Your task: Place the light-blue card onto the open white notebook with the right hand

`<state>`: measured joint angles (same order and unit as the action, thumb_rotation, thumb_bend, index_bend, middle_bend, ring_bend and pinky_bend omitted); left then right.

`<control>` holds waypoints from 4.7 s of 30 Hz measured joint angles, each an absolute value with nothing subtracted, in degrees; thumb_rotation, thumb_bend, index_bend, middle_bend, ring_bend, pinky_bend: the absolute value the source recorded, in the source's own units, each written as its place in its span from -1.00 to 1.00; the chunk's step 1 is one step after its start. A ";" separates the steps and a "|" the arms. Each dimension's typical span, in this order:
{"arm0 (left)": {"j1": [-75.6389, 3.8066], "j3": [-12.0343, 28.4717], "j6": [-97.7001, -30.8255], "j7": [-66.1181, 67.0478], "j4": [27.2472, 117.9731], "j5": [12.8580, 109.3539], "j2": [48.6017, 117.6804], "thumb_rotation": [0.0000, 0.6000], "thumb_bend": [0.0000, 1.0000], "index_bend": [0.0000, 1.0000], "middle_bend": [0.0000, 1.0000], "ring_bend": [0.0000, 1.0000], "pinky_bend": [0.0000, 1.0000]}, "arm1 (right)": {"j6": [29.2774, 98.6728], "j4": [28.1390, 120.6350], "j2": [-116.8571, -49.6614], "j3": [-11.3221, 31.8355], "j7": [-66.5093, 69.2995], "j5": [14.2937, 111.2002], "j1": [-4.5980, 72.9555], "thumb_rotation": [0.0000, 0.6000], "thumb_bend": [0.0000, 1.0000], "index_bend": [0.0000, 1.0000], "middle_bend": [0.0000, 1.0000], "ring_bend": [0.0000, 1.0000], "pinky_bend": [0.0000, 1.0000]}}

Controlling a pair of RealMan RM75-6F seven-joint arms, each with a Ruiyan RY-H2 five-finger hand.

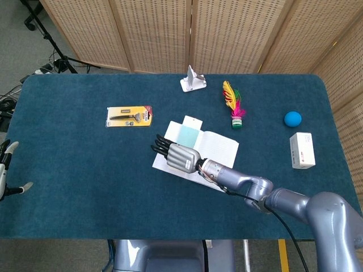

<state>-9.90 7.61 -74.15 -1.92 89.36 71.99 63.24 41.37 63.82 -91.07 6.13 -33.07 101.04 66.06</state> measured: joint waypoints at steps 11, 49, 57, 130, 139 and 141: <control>-10.51 7.54 -72.71 -2.48 88.44 71.55 63.20 1.00 -1.00 -1.00 -1.00 -1.00 -1.00 | 40.96 61.80 -92.33 2.55 -32.68 101.52 66.40 1.00 -0.37 0.24 -1.00 -1.00 -0.93; -10.36 7.42 -72.72 -4.90 88.39 71.76 62.26 1.00 -1.00 -1.00 -1.00 -1.00 -1.00 | 41.62 64.17 -93.11 3.67 -42.10 96.02 65.06 1.00 -0.23 -0.71 -1.00 -1.00 -0.93; -10.44 7.26 -72.60 -5.25 88.42 72.16 62.15 1.00 -1.00 -1.00 -1.00 -1.00 -1.00 | 42.33 72.10 -89.47 6.80 -28.52 87.79 62.33 1.00 1.00 -0.63 -0.97 -1.00 -0.93; -11.10 6.69 -72.27 -2.77 88.42 72.09 63.38 1.00 -1.00 -1.00 -1.00 -1.00 -1.00 | 35.39 69.77 -91.35 1.95 -22.26 72.25 58.37 1.00 1.00 -0.96 -0.92 -1.00 -0.91; -11.04 6.68 -72.39 -3.11 88.29 72.21 63.34 1.00 -1.00 -1.00 -1.00 -1.00 -1.00 | 35.24 70.02 -90.78 1.53 -22.21 73.36 58.34 1.00 1.00 -0.96 -0.92 -1.00 -0.91; -11.04 6.65 -72.35 -3.10 88.29 72.22 63.33 1.00 -1.00 -1.00 -1.00 -1.00 -1.00 | 34.98 69.96 -90.65 1.43 -22.18 73.37 58.33 1.00 1.00 -0.96 -0.92 -1.00 -0.91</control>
